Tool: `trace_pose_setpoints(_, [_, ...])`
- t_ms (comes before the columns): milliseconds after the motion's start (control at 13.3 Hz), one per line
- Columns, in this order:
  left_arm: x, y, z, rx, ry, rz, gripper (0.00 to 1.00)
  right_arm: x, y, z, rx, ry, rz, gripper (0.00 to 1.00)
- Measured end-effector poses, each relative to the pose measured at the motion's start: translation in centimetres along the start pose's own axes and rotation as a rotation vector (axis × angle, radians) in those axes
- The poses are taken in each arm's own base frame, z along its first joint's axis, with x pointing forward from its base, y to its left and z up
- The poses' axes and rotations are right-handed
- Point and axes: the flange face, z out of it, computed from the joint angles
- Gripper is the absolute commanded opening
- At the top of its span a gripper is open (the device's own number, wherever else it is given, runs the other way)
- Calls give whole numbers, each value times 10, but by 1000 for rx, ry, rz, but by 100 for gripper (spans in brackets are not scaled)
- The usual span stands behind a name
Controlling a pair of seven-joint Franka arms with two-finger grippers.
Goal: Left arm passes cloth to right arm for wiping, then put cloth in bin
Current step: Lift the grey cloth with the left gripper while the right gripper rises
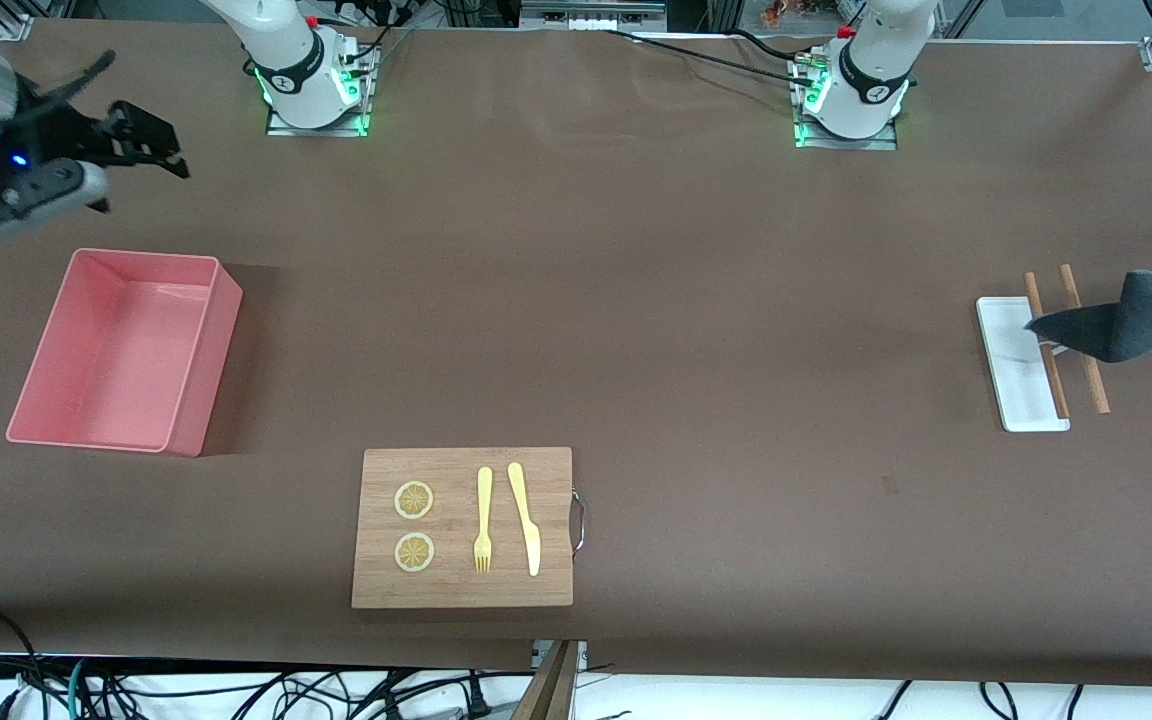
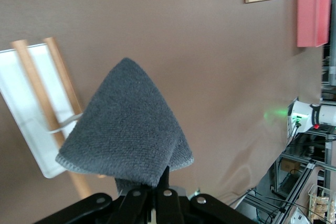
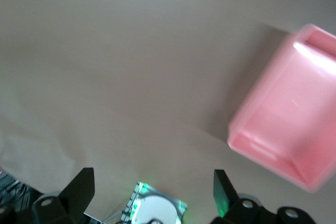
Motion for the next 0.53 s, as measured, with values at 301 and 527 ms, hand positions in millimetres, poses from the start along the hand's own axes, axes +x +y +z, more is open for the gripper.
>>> trace_pose_setpoints(301, [83,155,39,126,-103,-198,0,31,13,78,185,117,-317,100])
trace_pose_setpoints(527, [129,237,101,163,-188,-258,0,40,11,118,321,232,-504,99])
